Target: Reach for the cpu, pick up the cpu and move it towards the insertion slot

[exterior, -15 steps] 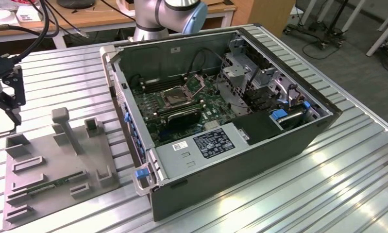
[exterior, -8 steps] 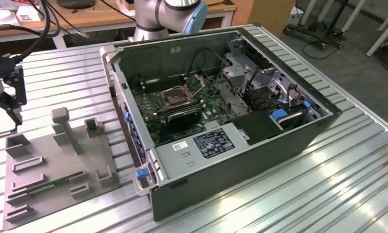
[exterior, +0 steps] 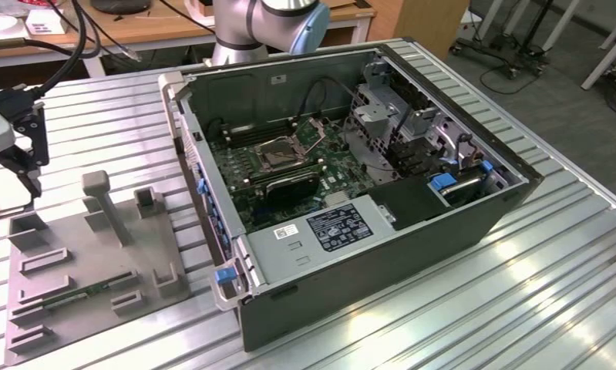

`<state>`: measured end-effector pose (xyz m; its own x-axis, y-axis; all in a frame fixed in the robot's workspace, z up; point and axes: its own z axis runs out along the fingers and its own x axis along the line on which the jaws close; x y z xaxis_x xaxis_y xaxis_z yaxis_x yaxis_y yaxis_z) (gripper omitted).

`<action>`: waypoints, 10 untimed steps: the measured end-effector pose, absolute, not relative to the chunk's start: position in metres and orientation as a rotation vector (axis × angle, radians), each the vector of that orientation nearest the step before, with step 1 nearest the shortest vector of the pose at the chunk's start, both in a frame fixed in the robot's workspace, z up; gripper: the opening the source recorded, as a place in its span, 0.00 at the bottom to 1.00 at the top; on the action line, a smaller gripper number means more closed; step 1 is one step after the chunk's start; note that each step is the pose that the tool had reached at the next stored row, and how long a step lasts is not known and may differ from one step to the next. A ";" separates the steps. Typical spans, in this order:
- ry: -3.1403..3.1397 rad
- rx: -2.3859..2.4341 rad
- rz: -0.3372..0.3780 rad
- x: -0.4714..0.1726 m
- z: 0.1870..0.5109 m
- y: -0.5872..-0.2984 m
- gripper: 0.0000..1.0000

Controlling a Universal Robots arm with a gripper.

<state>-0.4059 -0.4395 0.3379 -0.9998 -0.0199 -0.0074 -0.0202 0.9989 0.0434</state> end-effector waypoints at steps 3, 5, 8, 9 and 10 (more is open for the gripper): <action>3.134 -0.031 0.068 -0.404 0.338 -0.439 0.54; 3.134 -0.031 0.068 -0.404 0.338 -0.439 0.54; 3.134 -0.031 0.068 -0.404 0.338 -0.439 0.54; 3.134 -0.031 0.068 -0.403 0.338 -0.439 0.54; 3.134 -0.031 0.068 -0.403 0.338 -0.439 0.54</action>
